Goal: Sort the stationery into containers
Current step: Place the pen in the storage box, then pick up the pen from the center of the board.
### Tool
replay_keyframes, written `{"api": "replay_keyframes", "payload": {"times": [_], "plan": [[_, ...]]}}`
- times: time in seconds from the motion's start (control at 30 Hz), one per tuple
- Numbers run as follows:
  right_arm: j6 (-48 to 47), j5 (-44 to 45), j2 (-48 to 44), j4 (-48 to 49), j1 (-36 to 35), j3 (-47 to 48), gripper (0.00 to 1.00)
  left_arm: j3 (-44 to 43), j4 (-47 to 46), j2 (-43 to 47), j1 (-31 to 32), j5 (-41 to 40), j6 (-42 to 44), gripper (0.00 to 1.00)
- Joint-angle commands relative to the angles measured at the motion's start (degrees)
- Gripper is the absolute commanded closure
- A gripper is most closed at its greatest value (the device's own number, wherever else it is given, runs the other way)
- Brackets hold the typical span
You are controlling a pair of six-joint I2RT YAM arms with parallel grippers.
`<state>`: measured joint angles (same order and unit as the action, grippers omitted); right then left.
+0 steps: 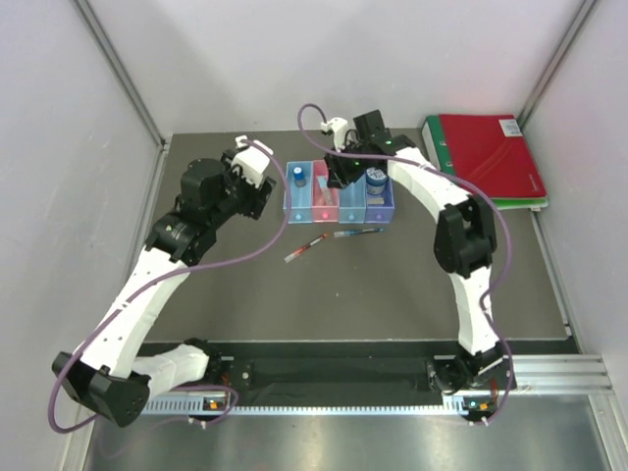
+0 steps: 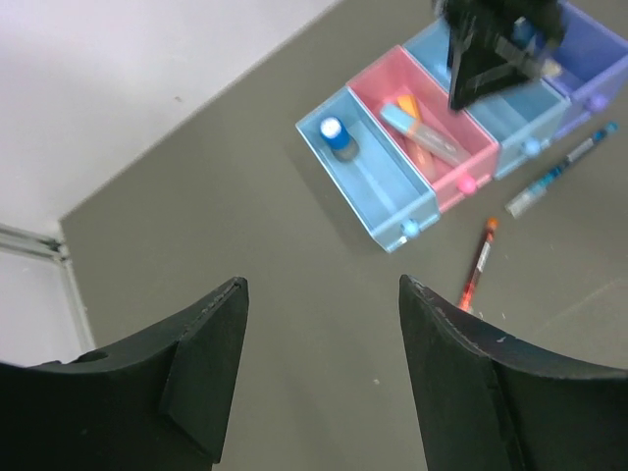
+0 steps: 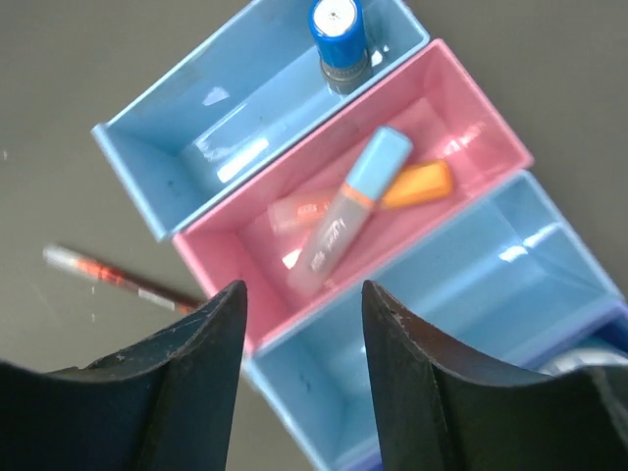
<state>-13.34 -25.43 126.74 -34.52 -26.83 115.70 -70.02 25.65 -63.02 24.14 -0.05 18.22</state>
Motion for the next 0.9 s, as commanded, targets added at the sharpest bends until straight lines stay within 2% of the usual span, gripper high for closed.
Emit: {"api": "replay_keyframes", "payload": {"times": [0.0, 0.07, 0.17, 0.23, 0.3, 0.43, 0.73, 0.87], "plan": [[-14.5, 4.0, -15.4, -4.4, 0.1, -4.4, 0.51, 4.2, -0.9, 0.9, 0.1, 2.0, -1.7, 0.34], [-17.8, 7.1, -21.1, -5.2, 0.0, -11.0, 0.51, 6.0, -0.4, -0.7, 0.2, 1.4, -4.0, 0.36], [-23.6, 10.2, -27.4, -6.2, 0.0, -19.1, 0.51, 9.9, -0.9, -2.5, 0.6, 5.5, -4.9, 0.39], [-27.3, 12.1, -31.2, -6.5, 0.1, -24.5, 0.51, 11.6, -2.2, -4.9, 3.5, 2.4, -4.2, 0.39], [-31.3, 12.8, -33.5, -7.6, 0.0, -28.0, 0.52, 11.0, -1.4, -9.2, 7.4, -1.6, -2.1, 0.42], [-34.9, 13.8, -36.6, -7.2, 0.1, -35.6, 0.53, 8.6, -0.7, -14.1, 8.5, -0.7, -2.0, 0.43], [-36.4, 13.3, -31.5, -4.3, -0.1, -37.0, 0.54, 7.4, -2.3, -22.3, 9.8, -2.4, 1.2, 0.44], [-36.7, 12.7, -29.4, -3.4, -0.2, -36.9, 0.55, 5.9, -1.0, -22.9, 9.9, -2.0, 0.1, 0.48]]}}
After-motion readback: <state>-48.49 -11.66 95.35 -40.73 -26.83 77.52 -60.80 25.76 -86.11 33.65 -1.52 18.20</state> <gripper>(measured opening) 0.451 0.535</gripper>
